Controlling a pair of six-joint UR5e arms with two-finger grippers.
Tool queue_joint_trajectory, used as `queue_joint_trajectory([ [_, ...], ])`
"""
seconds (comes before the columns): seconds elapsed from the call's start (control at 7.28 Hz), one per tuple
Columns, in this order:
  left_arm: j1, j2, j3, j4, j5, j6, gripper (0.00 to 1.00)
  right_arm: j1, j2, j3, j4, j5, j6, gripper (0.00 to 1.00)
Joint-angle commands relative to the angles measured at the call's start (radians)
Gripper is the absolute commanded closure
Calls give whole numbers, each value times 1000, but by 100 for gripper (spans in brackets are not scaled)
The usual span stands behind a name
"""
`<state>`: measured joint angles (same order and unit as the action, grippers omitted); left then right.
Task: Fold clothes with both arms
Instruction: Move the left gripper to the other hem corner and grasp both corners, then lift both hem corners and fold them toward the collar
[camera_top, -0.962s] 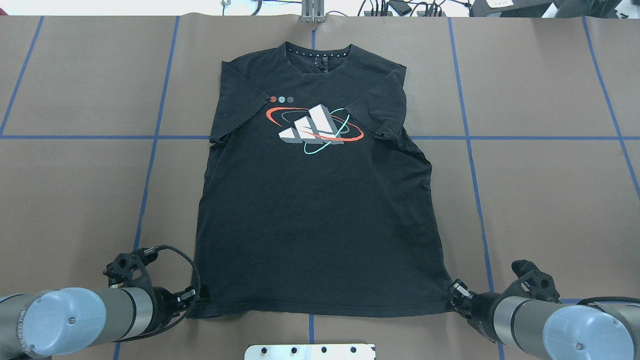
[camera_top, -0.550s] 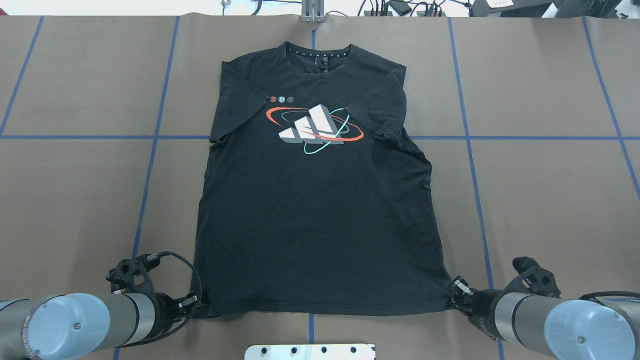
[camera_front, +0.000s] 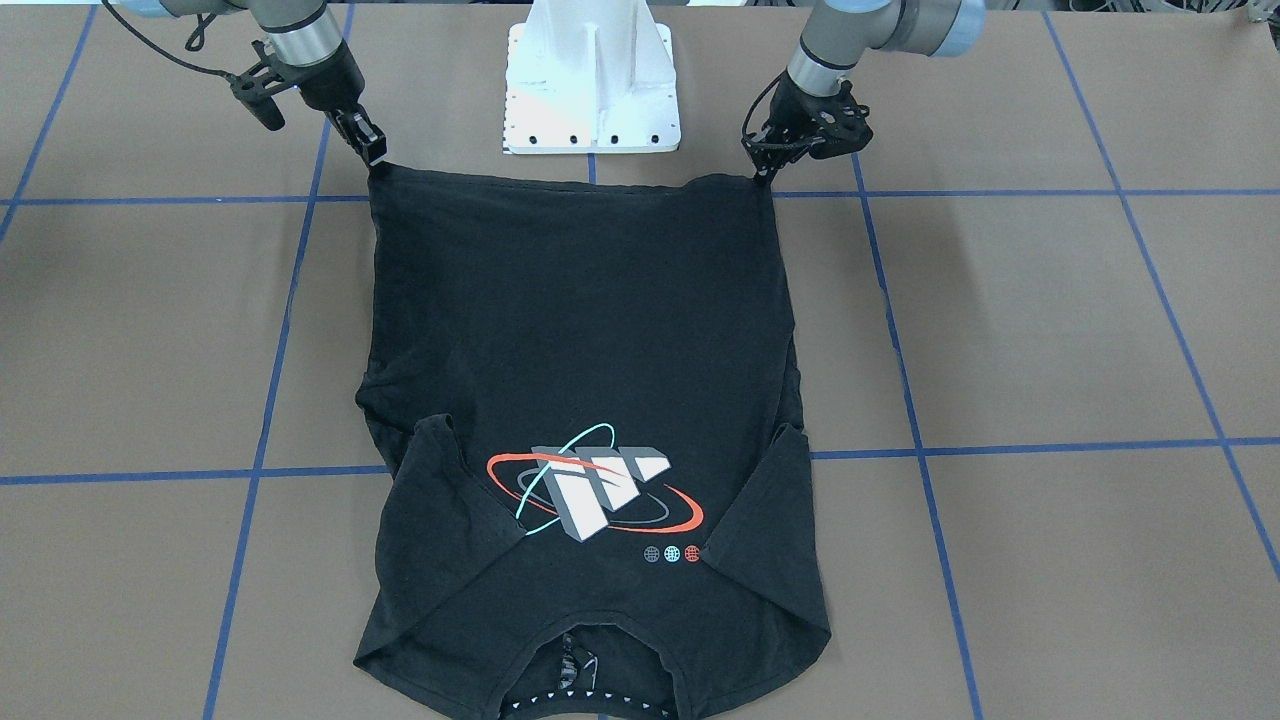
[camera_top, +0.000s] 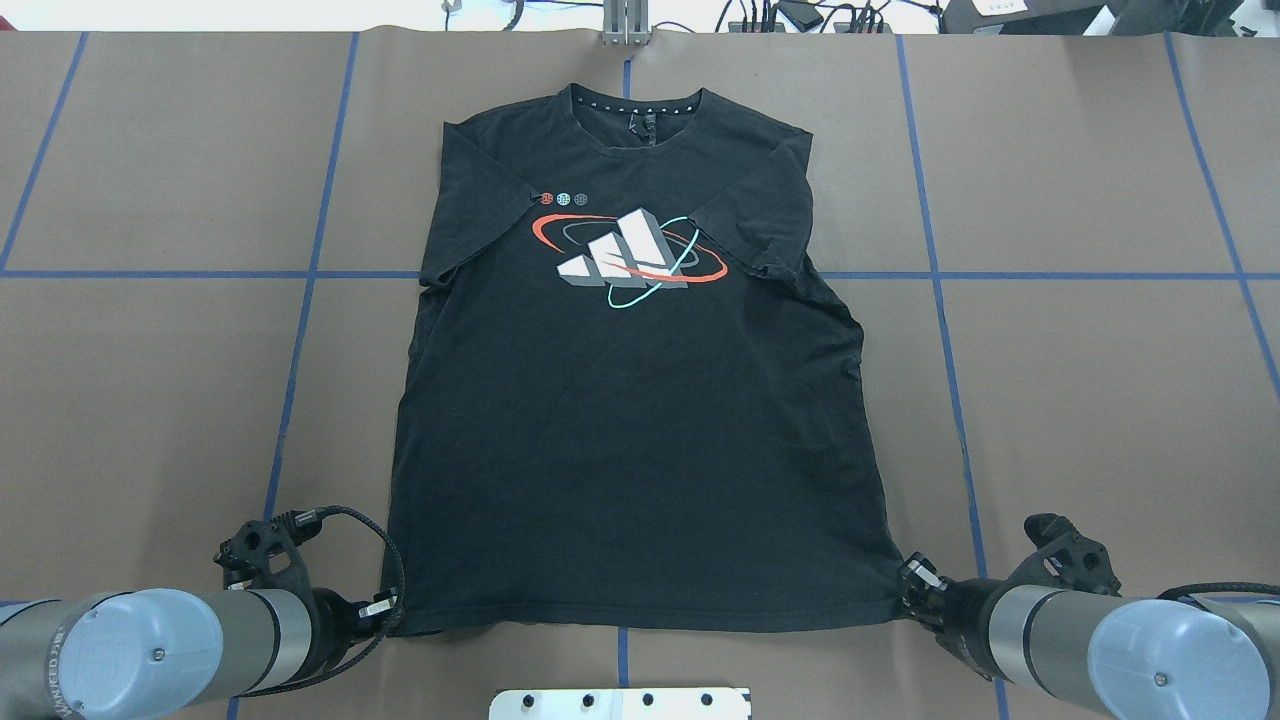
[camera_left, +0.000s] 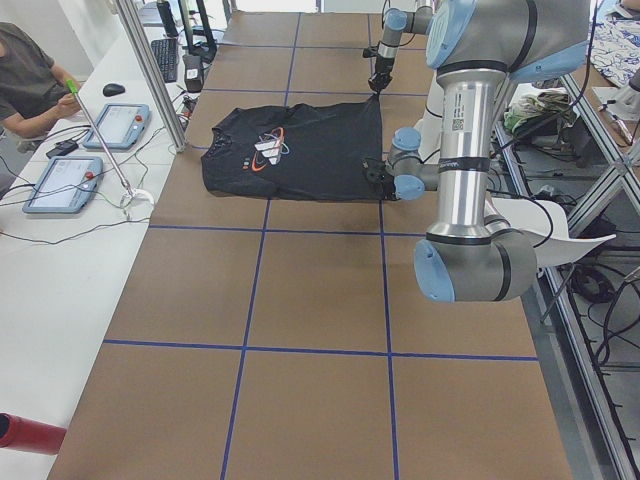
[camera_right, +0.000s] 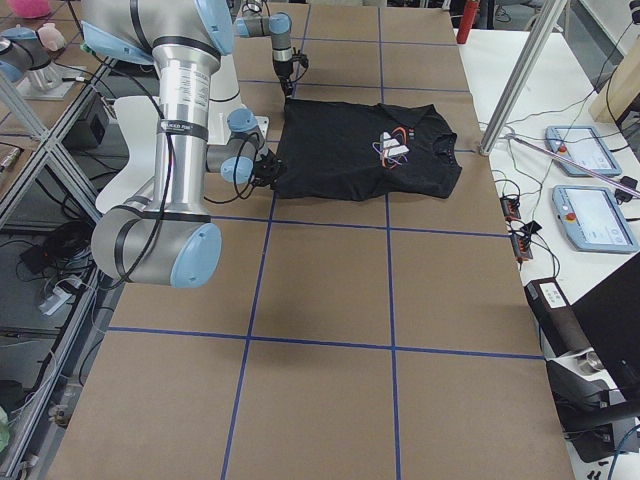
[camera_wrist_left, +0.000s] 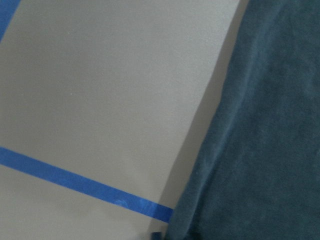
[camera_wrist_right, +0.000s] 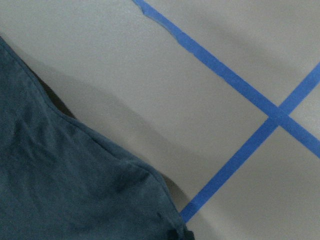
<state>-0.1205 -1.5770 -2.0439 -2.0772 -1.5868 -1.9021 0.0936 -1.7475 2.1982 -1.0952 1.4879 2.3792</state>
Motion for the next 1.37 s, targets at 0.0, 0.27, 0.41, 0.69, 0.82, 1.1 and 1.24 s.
queue_joint_trajectory([
  [0.0, -5, 2, -24, 2, -8, 3, 100, 0, 2, 3, 1, 2, 0, 100],
  [0.27, -27, 119, -213, 11, -120, 37, 100, 1, -45, 66, 1, 64, -3, 100],
  [0.41, -68, 174, -308, 11, -177, 54, 100, 0, -96, 124, 1, 113, -5, 100],
  [0.69, -77, 164, -351, 11, -257, 40, 100, -2, -126, 190, 1, 240, -5, 100],
  [0.82, -100, 161, -358, 11, -306, 40, 100, -3, -127, 211, 1, 296, -3, 100],
  [1.1, -122, 155, -398, 11, -331, 37, 100, -23, -127, 230, 3, 327, -3, 100],
  [1.24, -146, 143, -413, 11, -329, 11, 100, 24, -123, 245, 2, 350, -3, 100],
])
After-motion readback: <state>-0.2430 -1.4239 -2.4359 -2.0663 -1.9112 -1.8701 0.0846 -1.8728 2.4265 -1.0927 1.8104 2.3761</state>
